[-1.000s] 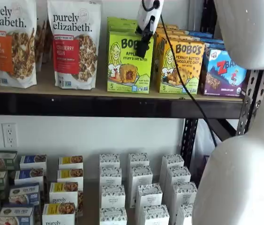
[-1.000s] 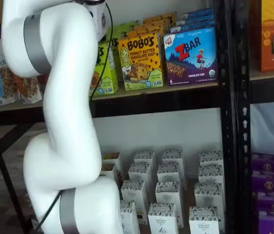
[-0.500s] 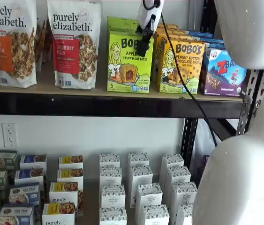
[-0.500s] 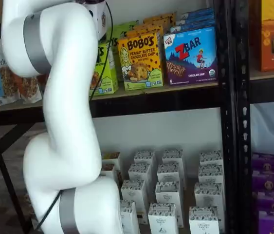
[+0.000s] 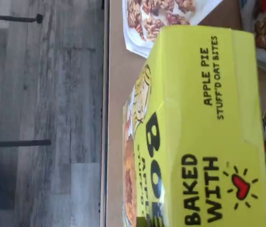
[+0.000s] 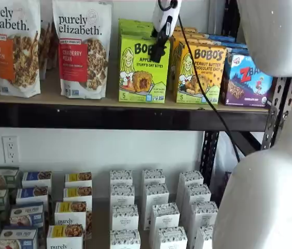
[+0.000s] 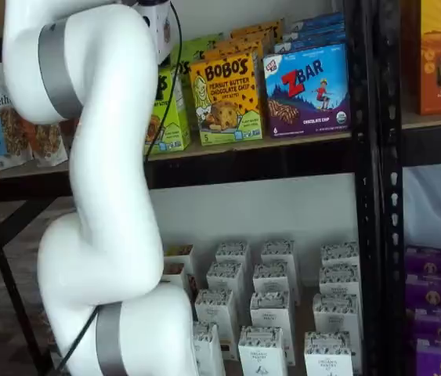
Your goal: Pick the green box on the top shelf, the fourth from the left
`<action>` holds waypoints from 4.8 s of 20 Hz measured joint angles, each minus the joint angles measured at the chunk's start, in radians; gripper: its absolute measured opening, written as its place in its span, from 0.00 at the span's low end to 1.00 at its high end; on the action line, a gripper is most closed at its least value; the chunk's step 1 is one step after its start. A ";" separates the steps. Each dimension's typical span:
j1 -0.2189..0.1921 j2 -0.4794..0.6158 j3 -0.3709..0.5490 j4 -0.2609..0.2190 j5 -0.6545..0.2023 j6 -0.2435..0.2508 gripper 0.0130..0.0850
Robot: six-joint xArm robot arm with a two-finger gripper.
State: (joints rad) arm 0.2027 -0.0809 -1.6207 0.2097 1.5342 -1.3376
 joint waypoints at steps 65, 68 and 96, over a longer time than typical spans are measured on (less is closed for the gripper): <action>-0.013 -0.052 -0.028 0.048 0.166 0.011 0.17; -0.017 -0.067 -0.025 0.054 0.185 0.010 0.17; -0.090 -0.340 0.227 0.065 0.265 -0.051 0.17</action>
State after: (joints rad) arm 0.1126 -0.4211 -1.3938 0.2746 1.7989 -1.3889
